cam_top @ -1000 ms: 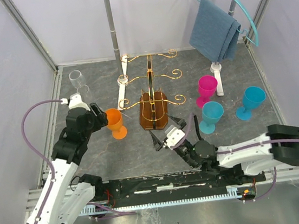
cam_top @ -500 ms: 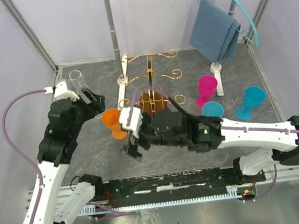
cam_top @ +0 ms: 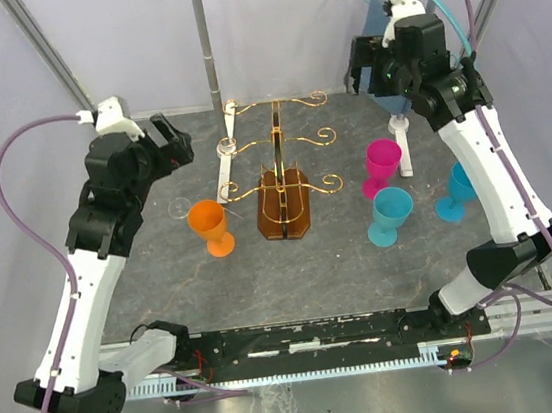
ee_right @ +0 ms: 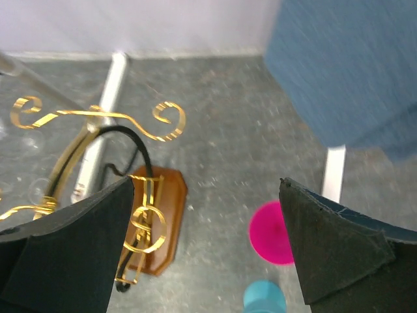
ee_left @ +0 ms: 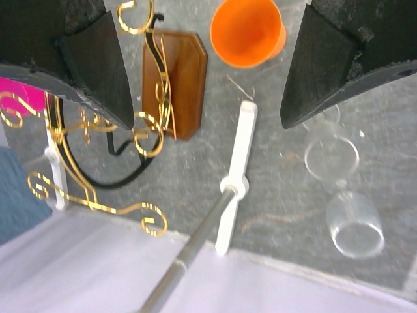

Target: Take the wine glass off the wine glass rack

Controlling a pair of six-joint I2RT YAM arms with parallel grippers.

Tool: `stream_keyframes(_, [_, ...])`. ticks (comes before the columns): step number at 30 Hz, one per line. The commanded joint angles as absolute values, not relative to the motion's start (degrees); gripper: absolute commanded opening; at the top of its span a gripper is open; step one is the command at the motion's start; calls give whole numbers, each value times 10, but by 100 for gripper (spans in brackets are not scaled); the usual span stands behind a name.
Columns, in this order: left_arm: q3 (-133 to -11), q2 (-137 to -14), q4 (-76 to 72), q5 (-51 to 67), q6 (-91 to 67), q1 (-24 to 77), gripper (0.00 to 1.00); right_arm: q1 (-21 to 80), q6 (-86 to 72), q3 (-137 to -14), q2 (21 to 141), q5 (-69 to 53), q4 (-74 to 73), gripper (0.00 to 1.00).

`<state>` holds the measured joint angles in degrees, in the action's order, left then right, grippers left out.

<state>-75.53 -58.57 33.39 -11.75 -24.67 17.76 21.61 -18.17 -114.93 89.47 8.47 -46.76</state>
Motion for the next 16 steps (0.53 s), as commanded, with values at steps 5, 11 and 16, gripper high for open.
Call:
stream_keyframes(5, [-903,-721,307,-222,-181,135,99,145,-213,-996,815,11,-466,100])
stream_keyframes(11, [-928,-842,351,-3,-250,40,99,123,-195,-937,784,32,-459,100])
stream_keyframes(16, [-768,-723,217,-34,-258,40,99,106,-188,-896,757,42,-436,100])
